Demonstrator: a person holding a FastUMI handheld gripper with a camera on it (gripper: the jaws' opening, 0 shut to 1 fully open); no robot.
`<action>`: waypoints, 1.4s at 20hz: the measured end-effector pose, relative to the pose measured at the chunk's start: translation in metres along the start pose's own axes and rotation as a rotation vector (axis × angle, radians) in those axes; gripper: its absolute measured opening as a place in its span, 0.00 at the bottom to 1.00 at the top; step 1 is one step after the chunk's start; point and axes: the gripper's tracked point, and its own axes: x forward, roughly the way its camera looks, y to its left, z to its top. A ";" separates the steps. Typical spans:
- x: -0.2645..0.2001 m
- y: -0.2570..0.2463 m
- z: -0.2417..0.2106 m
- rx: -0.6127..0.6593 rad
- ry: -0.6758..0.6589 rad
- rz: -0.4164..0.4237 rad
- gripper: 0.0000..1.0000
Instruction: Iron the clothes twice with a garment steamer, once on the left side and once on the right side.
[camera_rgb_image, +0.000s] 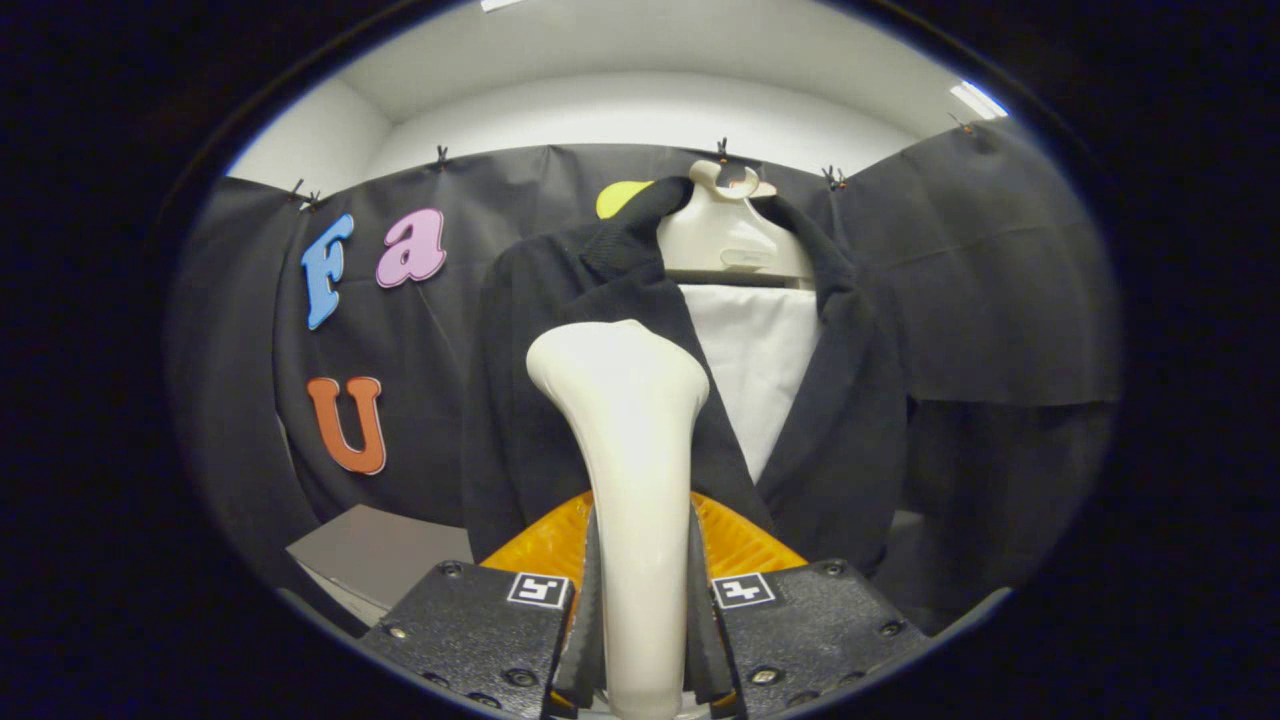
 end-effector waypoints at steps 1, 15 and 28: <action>-0.001 0.000 -0.005 -0.004 0.011 -0.004 0.39; -0.012 -0.018 -0.085 -0.017 0.150 -0.052 0.39; -0.019 -0.023 -0.162 -0.005 0.289 -0.065 0.39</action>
